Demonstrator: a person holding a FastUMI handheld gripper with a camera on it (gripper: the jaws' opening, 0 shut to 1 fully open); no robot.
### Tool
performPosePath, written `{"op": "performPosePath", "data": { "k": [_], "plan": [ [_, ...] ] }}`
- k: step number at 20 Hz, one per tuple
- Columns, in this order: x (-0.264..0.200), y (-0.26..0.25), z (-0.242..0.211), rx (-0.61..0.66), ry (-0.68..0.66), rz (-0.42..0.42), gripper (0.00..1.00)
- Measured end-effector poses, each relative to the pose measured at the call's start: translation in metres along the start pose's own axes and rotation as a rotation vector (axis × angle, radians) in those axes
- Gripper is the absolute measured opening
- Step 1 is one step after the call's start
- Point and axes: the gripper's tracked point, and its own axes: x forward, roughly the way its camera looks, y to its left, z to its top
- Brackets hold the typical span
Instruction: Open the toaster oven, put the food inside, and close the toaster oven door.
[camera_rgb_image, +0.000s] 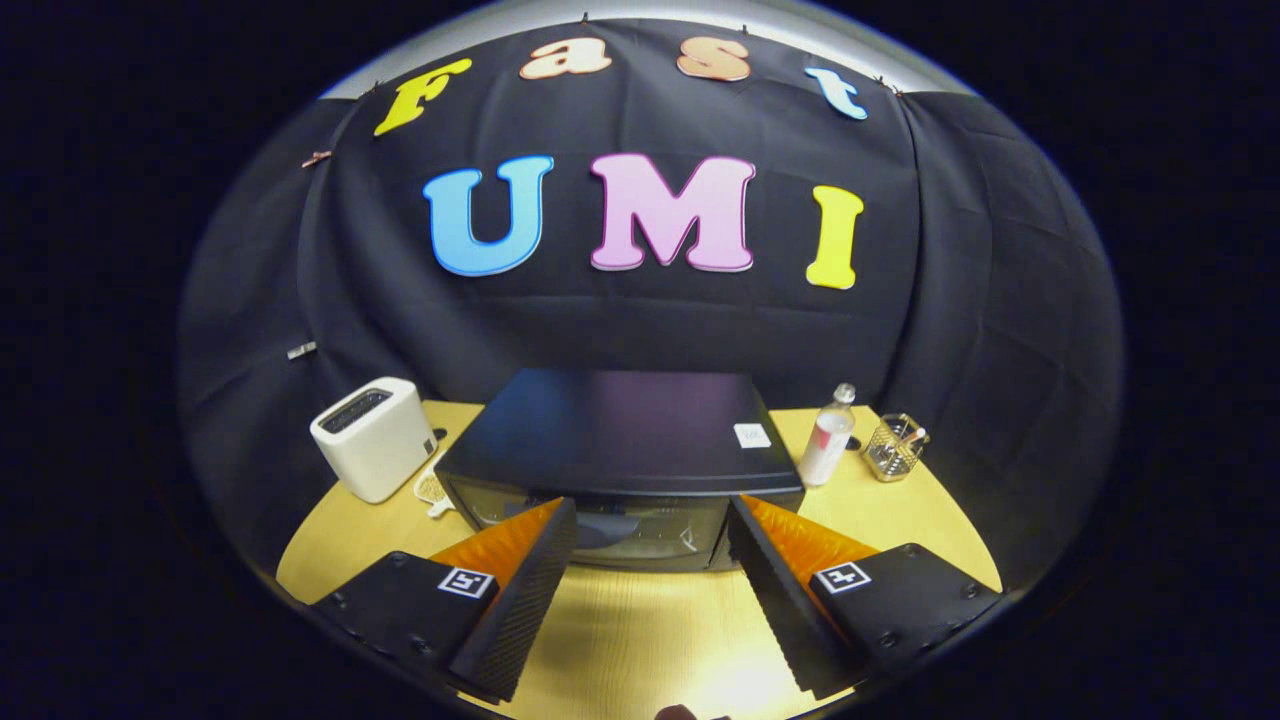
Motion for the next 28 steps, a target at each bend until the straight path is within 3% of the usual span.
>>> {"op": "performPosePath", "data": {
  "k": [12,28],
  "plan": [
    [-0.047,-0.103,0.15,-0.026,-0.299,-0.074,1.0],
    [-0.061,-0.201,0.182,0.031,-0.334,-0.114,1.0]
  ]
}}
